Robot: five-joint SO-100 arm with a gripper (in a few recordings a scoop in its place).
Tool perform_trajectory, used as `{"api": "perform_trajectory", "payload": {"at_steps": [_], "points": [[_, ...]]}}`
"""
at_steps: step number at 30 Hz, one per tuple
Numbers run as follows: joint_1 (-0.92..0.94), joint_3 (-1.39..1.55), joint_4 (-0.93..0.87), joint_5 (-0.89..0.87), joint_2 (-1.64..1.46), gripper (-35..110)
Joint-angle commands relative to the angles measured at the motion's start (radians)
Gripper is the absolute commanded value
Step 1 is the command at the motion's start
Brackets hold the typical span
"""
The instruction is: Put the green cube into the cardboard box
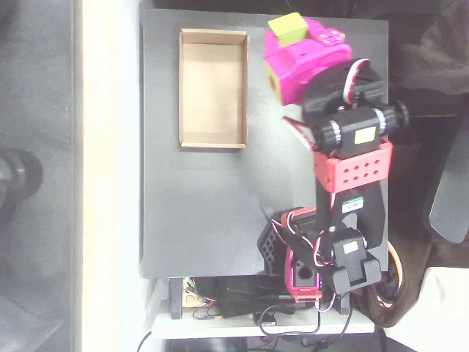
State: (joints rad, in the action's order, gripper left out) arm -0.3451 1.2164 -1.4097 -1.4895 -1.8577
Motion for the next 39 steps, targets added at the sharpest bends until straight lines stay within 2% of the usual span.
{"api": "perform_trajectory", "payload": {"at_steps": [1, 26, 33, 39], "points": [[-0.097, 0.003, 0.0, -0.005, -0.015, 12], [-0.249, -0.015, 0.025, -0.006, 0.658, 12], [-0.249, -0.015, 0.141, -0.006, 0.729, 12], [-0.249, -0.014, 0.147, -0.005, 0.733, 12]]}}
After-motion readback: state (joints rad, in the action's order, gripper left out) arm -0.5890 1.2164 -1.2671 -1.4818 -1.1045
